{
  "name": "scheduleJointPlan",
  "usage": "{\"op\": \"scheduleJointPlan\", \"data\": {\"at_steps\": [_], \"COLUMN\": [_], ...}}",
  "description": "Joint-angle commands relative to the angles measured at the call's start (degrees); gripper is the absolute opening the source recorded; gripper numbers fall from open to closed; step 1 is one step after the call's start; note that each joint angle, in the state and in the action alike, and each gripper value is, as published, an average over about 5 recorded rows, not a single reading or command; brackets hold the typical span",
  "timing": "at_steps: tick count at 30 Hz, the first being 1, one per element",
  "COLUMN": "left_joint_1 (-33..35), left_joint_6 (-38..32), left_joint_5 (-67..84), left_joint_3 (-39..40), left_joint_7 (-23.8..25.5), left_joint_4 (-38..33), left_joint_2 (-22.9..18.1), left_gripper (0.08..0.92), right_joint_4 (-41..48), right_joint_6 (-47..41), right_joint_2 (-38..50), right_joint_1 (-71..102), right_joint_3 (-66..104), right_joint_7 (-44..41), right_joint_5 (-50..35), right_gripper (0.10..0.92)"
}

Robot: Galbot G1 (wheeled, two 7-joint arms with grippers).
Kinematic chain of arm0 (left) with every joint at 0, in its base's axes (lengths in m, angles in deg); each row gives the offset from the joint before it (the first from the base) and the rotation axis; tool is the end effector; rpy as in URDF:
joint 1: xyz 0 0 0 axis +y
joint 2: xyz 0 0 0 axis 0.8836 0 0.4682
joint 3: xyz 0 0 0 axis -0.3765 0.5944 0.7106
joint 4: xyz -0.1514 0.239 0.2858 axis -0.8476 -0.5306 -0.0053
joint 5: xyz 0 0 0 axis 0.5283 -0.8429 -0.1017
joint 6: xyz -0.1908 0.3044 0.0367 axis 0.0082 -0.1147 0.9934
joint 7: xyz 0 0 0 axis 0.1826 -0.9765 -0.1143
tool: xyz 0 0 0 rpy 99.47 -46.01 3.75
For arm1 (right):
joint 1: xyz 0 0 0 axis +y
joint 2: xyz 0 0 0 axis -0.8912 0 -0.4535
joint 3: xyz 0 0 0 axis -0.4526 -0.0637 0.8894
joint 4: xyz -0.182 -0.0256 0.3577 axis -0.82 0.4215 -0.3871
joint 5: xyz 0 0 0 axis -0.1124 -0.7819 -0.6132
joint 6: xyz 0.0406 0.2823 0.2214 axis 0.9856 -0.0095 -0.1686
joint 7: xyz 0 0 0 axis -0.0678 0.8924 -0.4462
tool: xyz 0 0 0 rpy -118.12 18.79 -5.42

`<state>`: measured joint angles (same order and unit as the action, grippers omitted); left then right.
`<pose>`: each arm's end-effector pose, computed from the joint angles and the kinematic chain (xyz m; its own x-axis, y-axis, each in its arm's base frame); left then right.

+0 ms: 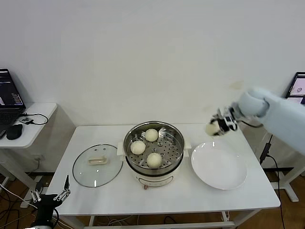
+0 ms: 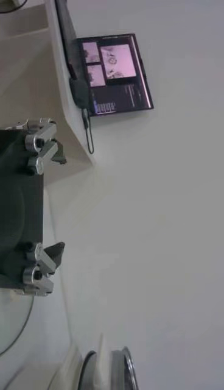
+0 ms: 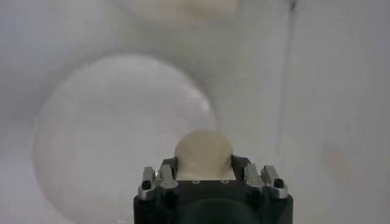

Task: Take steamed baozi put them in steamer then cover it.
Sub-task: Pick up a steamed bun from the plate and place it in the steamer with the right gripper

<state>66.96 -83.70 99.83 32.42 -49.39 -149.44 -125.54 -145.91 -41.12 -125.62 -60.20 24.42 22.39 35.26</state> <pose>0.1046 0.1766 -0.3882 -0.9872 -0.1585 -0.0156 -0.1583 0.9659 0.2048 0.5612 -0.1222 -0.0313 -0.4212 -0.2159 0.8809 -0.8716 -0.1722 -0.4590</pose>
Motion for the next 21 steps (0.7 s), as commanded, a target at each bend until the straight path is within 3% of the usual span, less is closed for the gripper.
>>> {"op": "scheduleJointPlan", "data": {"at_steps": [1,9,21], "left_joint_1": [-0.19,0.26,0.56], "left_joint_6": [-0.11,-0.02,-0.16], "left_joint_5": [0.06,0.06,0.13], "left_joint_3": [0.04,-0.67,-0.99], "left_joint_7": [-0.01,-0.05,0.01], "left_joint_4": [0.03,-0.70,-0.75], "left_joint_2": [-0.29,-0.68,-0.97], "left_gripper": [0.823,0.823,0.823], "right_joint_4": [-4.98,-3.52,0.11], "right_joint_6": [-9.98,-16.35,-22.63], "right_joint_2": [-11.86,-18.28,-20.61], "right_joint_1": [-13.54,-7.65,0.43], "right_joint_3": [-10.80,-11.05,-11.58], "right_joint_7": [5.56,9.57,12.98], "right_joint_5": [-19.32,-22.93,-18.79], "right_gripper": [0.576,0.577,0.577]}}
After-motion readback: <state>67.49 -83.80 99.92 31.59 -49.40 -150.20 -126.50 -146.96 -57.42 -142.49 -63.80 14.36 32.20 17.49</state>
